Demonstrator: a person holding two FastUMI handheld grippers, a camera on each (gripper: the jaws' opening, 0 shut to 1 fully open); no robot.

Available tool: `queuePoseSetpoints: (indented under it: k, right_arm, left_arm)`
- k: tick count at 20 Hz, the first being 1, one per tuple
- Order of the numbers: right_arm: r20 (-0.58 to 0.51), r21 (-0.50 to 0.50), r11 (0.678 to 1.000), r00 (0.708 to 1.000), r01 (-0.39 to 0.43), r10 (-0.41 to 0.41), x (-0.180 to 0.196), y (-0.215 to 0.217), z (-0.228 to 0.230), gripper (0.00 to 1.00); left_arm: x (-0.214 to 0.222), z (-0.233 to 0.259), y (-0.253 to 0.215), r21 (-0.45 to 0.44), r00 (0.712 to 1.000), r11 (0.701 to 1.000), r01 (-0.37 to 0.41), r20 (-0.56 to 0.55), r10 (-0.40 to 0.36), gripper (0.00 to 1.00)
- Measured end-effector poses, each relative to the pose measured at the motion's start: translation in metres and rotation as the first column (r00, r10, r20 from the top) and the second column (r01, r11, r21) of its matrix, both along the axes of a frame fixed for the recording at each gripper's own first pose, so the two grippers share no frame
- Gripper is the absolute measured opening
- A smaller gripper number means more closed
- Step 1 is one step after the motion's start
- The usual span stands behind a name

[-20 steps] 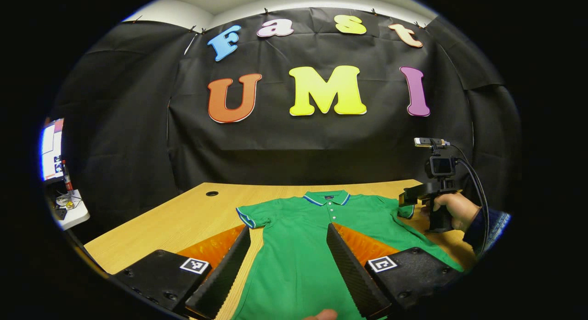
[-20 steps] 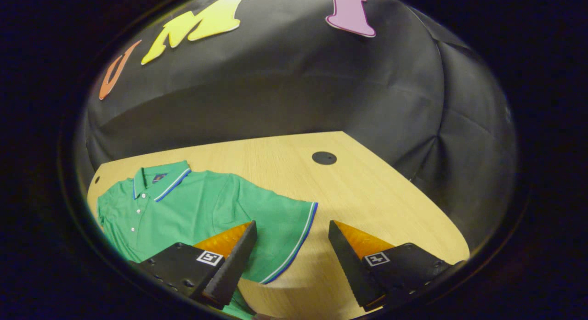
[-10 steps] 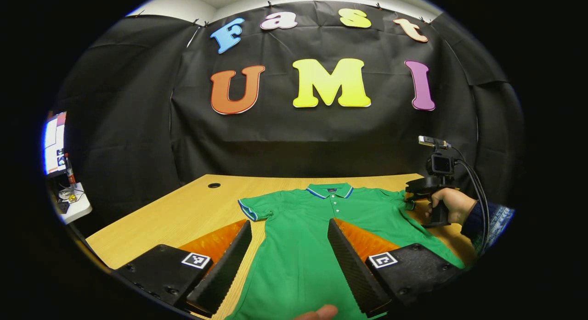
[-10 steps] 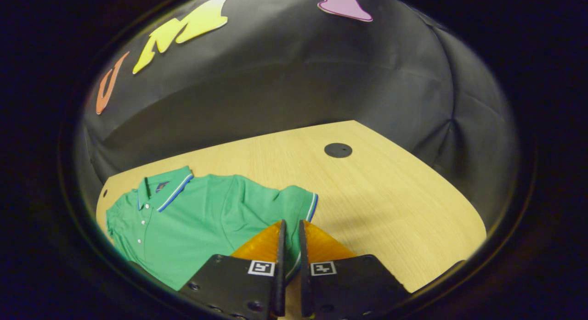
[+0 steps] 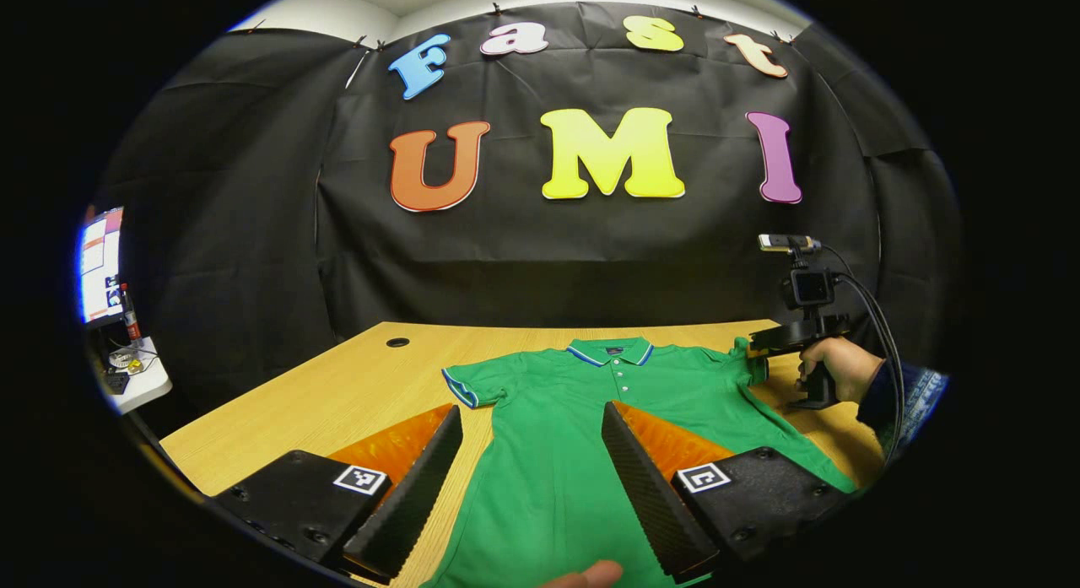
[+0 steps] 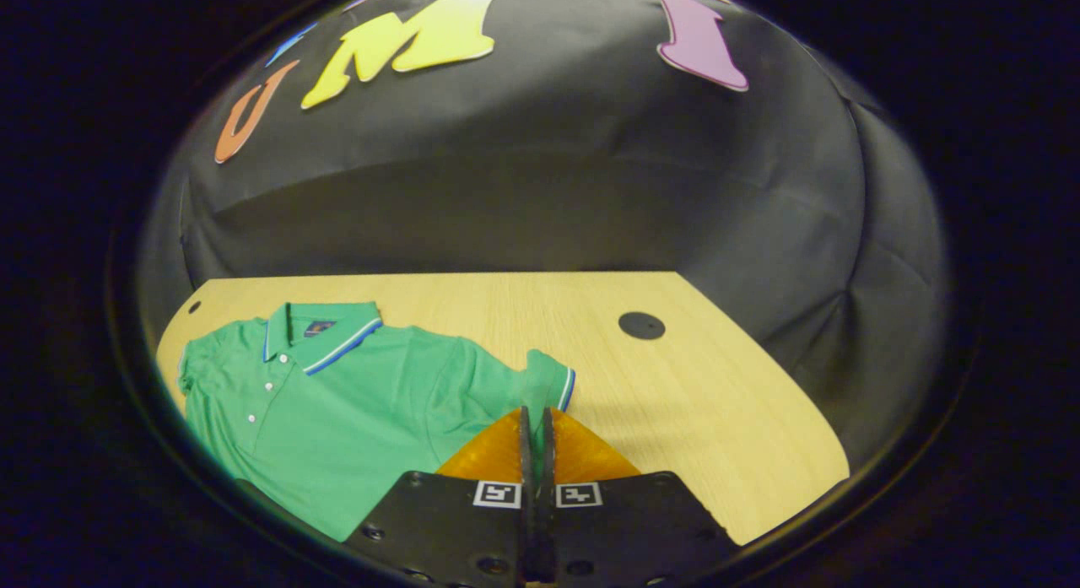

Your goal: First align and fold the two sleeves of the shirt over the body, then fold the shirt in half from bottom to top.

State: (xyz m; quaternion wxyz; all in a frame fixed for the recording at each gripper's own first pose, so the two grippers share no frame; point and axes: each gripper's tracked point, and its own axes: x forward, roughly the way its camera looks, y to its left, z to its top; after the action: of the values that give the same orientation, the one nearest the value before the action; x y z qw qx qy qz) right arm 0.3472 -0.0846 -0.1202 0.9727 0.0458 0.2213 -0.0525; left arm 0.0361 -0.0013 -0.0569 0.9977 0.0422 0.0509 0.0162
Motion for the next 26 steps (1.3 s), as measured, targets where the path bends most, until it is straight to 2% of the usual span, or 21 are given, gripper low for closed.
queuePoseSetpoints:
  k: [3, 6, 8, 9, 10, 12, 13, 15, 17, 20, 23, 26]
  right_arm:
    - [0.051, -0.138, 0.99, 0.998, -0.034, 0.042, 0.001, 0.018, 0.029, 0.0]
    - [0.086, -0.255, 0.963, 0.99, -0.09, 0.116, 0.002, 0.056, 0.052, 0.0]
    - [0.097, -0.236, 0.96, 0.979, -0.15, 0.177, 0.0, 0.098, 0.062, 0.0]
    - [0.118, -0.19, 0.957, 0.963, -0.219, 0.244, -0.004, 0.123, 0.071, 0.06]
    - [0.158, -0.146, 0.947, 0.939, -0.284, 0.306, -0.01, 0.148, 0.085, 0.14]
    - [0.219, -0.092, 0.933, 0.907, -0.349, 0.361, -0.028, 0.178, 0.111, 0.7]
    - [0.244, -0.077, 0.933, 0.9, -0.353, 0.361, -0.034, 0.177, 0.119, 0.98]
    - [0.278, -0.071, 0.941, 0.9, -0.33, 0.336, -0.045, 0.155, 0.13, 0.95]
    - [0.309, -0.062, 0.947, 0.896, -0.315, 0.318, -0.059, 0.129, 0.139, 0.97]
    - [0.367, -0.056, 0.96, 0.889, -0.274, 0.275, -0.075, 0.073, 0.146, 0.95]
    - [0.377, -0.044, 0.969, 0.894, -0.242, 0.24, -0.096, 0.028, 0.139, 0.95]
    - [0.389, -0.037, 0.971, 0.892, -0.235, 0.23, -0.114, 0.004, 0.128, 0.96]
  left_arm:
    - [0.0, 0.001, 0.001, 0.001, 1.0, 1.0, -0.002, 0.002, 0.002, 1.0]
    - [0.002, 0.001, 0.003, 0.0, 1.0, 1.0, -0.009, 0.003, 0.009, 1.0]
    - [0.002, 0.001, 0.004, -0.009, 1.0, 1.0, -0.007, 0.004, 0.007, 1.0]
    - [0.002, 0.001, 0.002, -0.015, 1.0, 1.0, -0.007, 0.003, 0.007, 1.0]
    - [0.003, 0.001, 0.002, -0.018, 1.0, 1.0, -0.008, 0.006, 0.008, 1.0]
    - [0.006, 0.001, 0.007, -0.015, 0.999, 0.999, -0.03, 0.018, 0.03, 1.0]
    - [0.008, 0.002, 0.011, -0.017, 0.998, 0.999, -0.048, 0.028, 0.049, 1.0]
    - [0.013, -0.005, 0.016, -0.032, 0.997, 0.996, -0.08, 0.02, 0.081, 1.0]
    - [0.02, -0.019, 0.018, -0.047, 0.995, 0.994, -0.098, -0.025, 0.097, 1.0]
    - [0.025, -0.034, 0.025, -0.065, 0.99, 0.99, -0.129, -0.072, 0.125, 1.0]
    - [0.03, -0.024, 0.032, -0.058, 0.989, 0.987, -0.148, -0.041, 0.145, 1.0]
    - [0.037, -0.001, 0.033, -0.063, 0.988, 0.986, -0.153, 0.014, 0.154, 1.0]
